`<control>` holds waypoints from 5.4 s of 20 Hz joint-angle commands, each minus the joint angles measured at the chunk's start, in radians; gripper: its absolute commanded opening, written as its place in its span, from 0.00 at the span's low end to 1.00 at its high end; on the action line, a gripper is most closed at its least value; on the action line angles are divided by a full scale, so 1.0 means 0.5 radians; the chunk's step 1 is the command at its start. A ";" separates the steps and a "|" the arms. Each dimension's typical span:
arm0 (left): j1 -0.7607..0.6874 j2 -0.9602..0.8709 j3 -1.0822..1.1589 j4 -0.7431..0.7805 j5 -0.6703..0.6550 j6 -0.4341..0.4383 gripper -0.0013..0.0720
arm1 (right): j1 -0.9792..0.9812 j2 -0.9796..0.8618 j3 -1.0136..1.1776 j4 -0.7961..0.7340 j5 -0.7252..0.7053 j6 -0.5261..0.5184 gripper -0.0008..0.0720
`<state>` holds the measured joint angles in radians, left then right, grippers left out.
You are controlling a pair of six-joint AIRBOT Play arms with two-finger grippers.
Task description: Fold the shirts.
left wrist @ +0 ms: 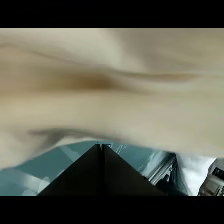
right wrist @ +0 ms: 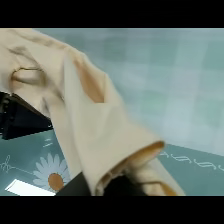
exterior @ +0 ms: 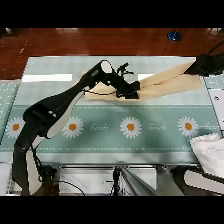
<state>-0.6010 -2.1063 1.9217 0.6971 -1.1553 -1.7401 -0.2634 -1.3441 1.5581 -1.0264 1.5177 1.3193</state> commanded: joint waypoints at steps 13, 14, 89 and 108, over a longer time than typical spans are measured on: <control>0.346 0.592 0.002 0.214 -0.176 0.308 0.05 | 0.066 0.151 -0.001 0.043 0.014 0.023 0.03; 0.436 0.729 0.002 0.307 -0.263 0.345 0.05 | 0.116 0.131 -0.001 0.043 -0.002 0.053 0.03; 0.898 0.037 0.183 0.251 -0.961 0.999 0.80 | 0.269 -0.331 -0.001 -0.002 -0.232 0.066 0.65; 0.876 -0.192 0.190 0.236 -0.945 1.053 0.06 | 0.269 -0.331 -0.001 -0.010 -0.166 0.066 0.65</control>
<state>-0.1772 -2.1994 2.0132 0.8486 -1.6077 -1.2297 -0.1287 -1.5093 1.5581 -1.0313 1.4258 1.3521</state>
